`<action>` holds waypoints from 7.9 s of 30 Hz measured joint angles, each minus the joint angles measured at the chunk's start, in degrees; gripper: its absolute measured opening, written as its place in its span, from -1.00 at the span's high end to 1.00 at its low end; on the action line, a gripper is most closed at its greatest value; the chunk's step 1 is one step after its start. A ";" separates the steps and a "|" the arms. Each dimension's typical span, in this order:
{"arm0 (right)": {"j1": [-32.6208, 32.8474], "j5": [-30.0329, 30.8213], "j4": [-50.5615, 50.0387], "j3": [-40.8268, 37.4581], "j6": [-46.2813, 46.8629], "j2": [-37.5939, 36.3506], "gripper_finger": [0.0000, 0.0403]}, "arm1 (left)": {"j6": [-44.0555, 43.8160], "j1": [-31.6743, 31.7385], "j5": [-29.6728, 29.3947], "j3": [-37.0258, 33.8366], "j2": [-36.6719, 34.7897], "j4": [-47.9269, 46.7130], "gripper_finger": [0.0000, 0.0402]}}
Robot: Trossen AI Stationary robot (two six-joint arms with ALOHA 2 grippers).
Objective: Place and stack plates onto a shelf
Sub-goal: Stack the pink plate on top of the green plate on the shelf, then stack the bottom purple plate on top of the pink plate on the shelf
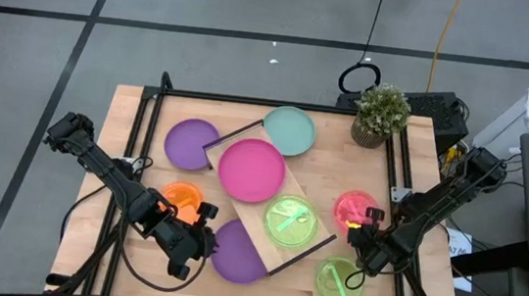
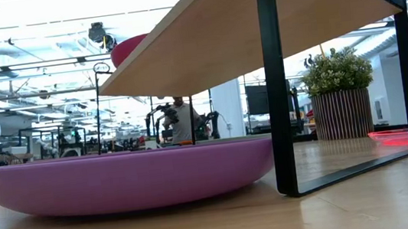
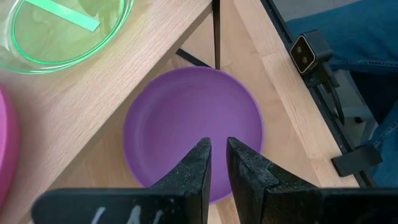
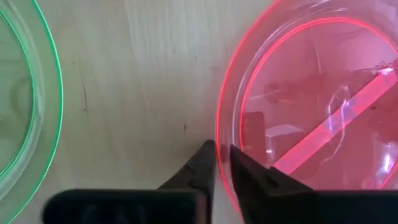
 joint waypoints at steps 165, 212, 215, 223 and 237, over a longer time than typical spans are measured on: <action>-8.57 21.24 19.70 35.89 -69.77 4.03 0.59 | -7.50 -8.69 -4.52 -9.63 0.09 10.90 0.71; -31.63 -7.98 18.31 31.54 -45.13 8.52 1.00 | -0.36 -6.25 -7.06 -17.99 0.11 23.39 0.71; -31.62 -8.09 19.21 31.54 -46.71 8.54 1.00 | -0.36 -6.25 -7.06 -17.99 0.11 23.30 0.71; -31.48 -8.22 23.16 31.47 -48.48 6.29 1.00 | -0.71 -6.25 -7.04 -17.97 0.09 23.07 0.71; -29.79 -5.54 26.05 31.47 -51.60 5.31 1.00 | -1.79 -6.25 -7.04 -17.97 0.09 22.84 0.71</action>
